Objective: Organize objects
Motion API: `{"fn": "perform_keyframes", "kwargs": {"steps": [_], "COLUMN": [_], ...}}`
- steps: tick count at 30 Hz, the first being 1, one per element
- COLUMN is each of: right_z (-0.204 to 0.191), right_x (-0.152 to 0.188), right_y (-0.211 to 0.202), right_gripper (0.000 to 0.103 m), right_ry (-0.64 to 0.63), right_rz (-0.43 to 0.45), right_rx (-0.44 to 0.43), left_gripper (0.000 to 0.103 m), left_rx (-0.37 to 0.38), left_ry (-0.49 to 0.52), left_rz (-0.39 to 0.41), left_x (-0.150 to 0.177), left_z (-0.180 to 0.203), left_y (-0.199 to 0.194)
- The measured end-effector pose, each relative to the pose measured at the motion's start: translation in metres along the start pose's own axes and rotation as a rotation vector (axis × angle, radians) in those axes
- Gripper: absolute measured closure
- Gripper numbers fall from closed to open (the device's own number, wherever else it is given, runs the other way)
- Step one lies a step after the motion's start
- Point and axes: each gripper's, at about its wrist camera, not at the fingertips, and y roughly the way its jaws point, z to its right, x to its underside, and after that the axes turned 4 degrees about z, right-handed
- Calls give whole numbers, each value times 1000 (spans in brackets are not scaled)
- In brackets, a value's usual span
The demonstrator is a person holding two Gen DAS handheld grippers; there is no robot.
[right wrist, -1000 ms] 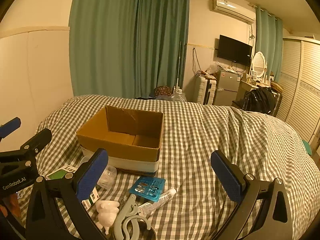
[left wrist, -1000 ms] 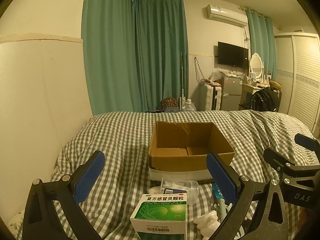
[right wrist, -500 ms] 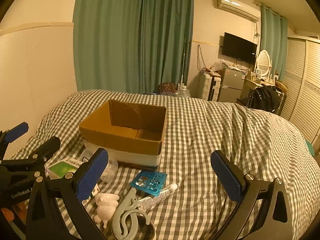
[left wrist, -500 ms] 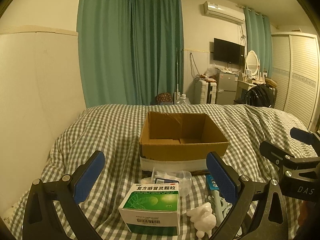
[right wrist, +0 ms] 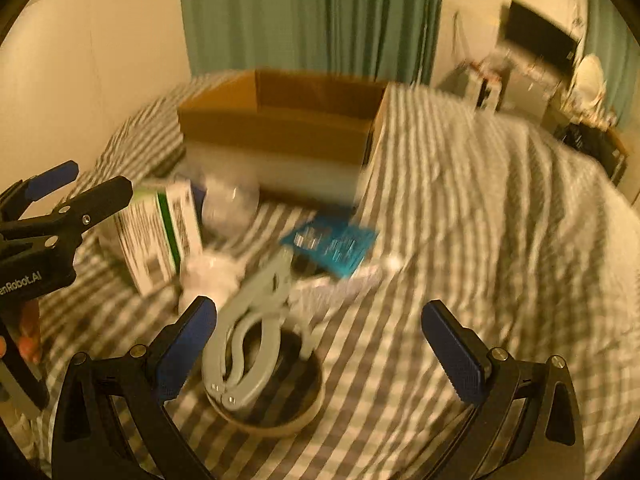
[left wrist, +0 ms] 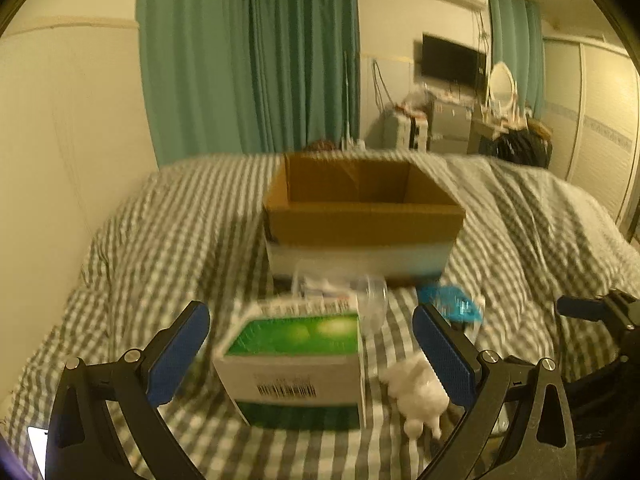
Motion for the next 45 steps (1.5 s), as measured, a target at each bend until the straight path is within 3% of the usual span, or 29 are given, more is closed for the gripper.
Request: {"fn": "perform_keyframes", "kwargs": {"steps": [8, 16, 24, 30, 33, 37, 41, 45], "right_z": [-14, -15, -16, -17, -17, -20, -20, -18], "right_x": [25, 37, 39, 40, 39, 40, 40, 35], "right_y": [23, 33, 26, 34, 38, 38, 37, 31], "right_gripper": [0, 0, 0, 1, 7, 18, 20, 21], "right_ry": [-55, -60, -60, -71, -74, -84, -86, -87], "right_rz": [-99, -156, -150, -167, -175, -178, -172, -152], "right_rx": [-103, -145, -173, -172, -166, -197, -197, -191], "left_gripper": [0, 0, 0, 0, 0, 0, 0, 2], "left_rx": [8, -33, -36, 0, -44, -19, 12, 19], "left_ry": [-45, -43, -65, -96, -74, -138, -214, -190], "left_rz": [-154, -222, -242, -296, -333, -352, -351, -324], "left_x": [25, 26, 33, 32, 32, 33, 37, 37], "left_z": [-6, -6, -14, -19, -18, -30, -42, -38], "left_y": [29, 50, 35, 54, 71, 78, 74, 68]}}
